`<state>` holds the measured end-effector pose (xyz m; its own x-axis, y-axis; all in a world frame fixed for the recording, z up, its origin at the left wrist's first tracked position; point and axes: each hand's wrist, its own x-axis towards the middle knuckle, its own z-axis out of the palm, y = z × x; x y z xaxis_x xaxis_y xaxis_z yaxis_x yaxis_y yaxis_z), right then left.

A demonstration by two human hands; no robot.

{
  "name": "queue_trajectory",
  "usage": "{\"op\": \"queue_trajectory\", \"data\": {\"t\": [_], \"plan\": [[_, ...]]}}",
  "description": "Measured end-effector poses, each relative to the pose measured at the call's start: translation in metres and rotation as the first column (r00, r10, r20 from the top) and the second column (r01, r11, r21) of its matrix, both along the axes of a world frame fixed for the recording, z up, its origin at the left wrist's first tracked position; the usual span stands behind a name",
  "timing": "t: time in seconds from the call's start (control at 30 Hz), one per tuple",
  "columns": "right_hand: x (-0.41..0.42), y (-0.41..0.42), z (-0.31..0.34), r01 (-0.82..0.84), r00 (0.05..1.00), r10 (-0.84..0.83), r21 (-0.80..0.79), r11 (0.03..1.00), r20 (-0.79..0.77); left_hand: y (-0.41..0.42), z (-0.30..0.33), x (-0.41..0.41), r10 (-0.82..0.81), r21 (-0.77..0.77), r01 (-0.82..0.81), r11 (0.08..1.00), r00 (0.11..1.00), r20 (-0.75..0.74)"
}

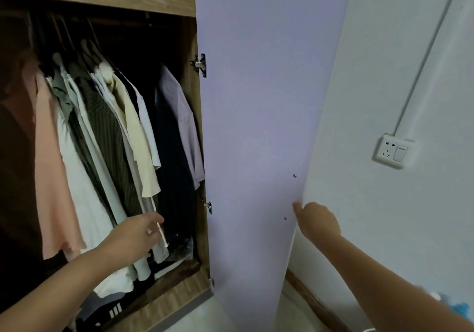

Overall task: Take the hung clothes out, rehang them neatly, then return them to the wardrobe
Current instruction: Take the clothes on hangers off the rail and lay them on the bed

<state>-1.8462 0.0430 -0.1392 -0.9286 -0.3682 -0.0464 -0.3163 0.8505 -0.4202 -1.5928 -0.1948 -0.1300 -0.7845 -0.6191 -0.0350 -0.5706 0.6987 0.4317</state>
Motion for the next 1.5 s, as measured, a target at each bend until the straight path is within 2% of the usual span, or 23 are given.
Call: {"op": "queue_trajectory", "data": {"t": [0.07, 0.13, 0.23, 0.33, 0.47, 0.53, 0.63, 0.77, 1.0, 1.1, 1.4, 1.5], "plan": [[0.009, -0.002, 0.003, -0.065, 0.993, 0.042, 0.207, 0.976, 0.111, -0.003, 0.003, 0.003, -0.003, -0.009, 0.003, 1.000, 1.000, -0.001], [0.016, -0.010, 0.004, -0.222, 0.964, 0.141, 0.387, 0.895, 0.227, -0.006, 0.006, 0.006, 0.001, -0.013, -0.001, 1.000, 1.000, -0.009], [0.034, -0.036, 0.005, -0.354, 0.935, 0.284, 0.483, 0.801, 0.213, -0.014, 0.012, 0.015, 0.007, -0.038, -0.008, 0.999, 1.000, -0.019], [0.055, -0.069, 0.009, -0.439, 0.893, 0.437, 0.411, 0.799, 0.106, -0.025, 0.017, 0.029, 0.044, -0.028, -0.045, 0.999, 0.999, -0.030], [0.092, -0.116, 0.024, -0.647, 0.737, 0.674, 0.250, 0.721, -0.037, -0.046, 0.026, 0.057, 0.132, -0.033, -0.134, 0.990, 0.990, -0.057], [0.111, -0.140, 0.036, -0.719, 0.684, 0.726, 0.106, 0.687, -0.069, -0.059, 0.034, 0.072, 0.176, -0.030, -0.179, 0.983, 0.981, -0.075], [0.138, -0.178, 0.057, -0.771, 0.637, 0.764, -0.061, 0.634, -0.104, -0.083, 0.047, 0.091, 0.253, -0.063, -0.261, 0.963, 0.962, -0.105], [0.171, -0.239, 0.092, -0.799, 0.601, 0.779, -0.167, 0.577, -0.182, -0.126, 0.068, 0.113, 0.327, -0.125, -0.344, 0.931, 0.935, -0.142], [0.212, -0.345, 0.135, -0.744, 0.655, 0.704, -0.400, 0.536, -0.275, -0.205, 0.098, 0.123, 0.343, -0.151, -0.384, 0.911, 0.908, -0.240], [0.221, -0.382, 0.144, -0.745, 0.658, 0.680, -0.411, 0.526, -0.324, -0.228, 0.105, 0.118, 0.320, -0.145, -0.364, 0.920, 0.912, -0.258], [0.204, -0.474, 0.156, -0.844, 0.536, 0.732, -0.269, 0.463, -0.421, -0.294, 0.113, 0.096, 0.349, -0.114, -0.414, 0.903, 0.863, -0.364], [0.193, -0.494, 0.161, -0.851, 0.525, 0.724, -0.255, 0.459, -0.447, -0.314, 0.118, 0.091, 0.364, -0.119, -0.439, 0.891, 0.845, -0.391]]}}
